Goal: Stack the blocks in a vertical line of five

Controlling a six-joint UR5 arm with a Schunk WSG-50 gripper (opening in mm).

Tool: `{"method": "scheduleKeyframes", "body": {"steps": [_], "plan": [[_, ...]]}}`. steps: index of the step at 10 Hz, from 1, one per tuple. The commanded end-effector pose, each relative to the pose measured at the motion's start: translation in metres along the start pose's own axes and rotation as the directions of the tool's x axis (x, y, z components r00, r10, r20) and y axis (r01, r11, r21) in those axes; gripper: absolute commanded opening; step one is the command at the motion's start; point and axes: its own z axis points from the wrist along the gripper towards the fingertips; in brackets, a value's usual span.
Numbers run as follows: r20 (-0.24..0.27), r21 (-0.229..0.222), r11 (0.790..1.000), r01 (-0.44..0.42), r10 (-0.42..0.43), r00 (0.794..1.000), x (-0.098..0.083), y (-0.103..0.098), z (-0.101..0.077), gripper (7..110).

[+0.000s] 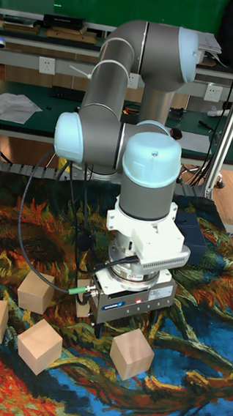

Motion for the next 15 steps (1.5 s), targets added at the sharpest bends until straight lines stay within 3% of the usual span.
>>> {"method": "scheduleKeyframes", "body": {"steps": [1,4,8,11,15], "plan": [[0.008,-0.015,0.999,0.035,-0.035,0.999,-0.003,0.006,0.011,88],[0.021,-0.011,0.998,0.058,-0.058,0.998,-0.005,0.003,0.022,88],[0.107,-0.037,0.996,0.078,-0.073,0.992,-0.025,0.009,0.016,88],[0.114,-0.027,0.996,0.082,-0.079,0.990,-0.028,0.005,0.021,88],[0.122,-0.026,0.994,0.103,-0.099,0.988,-0.029,0.017,0.031,88]]}}
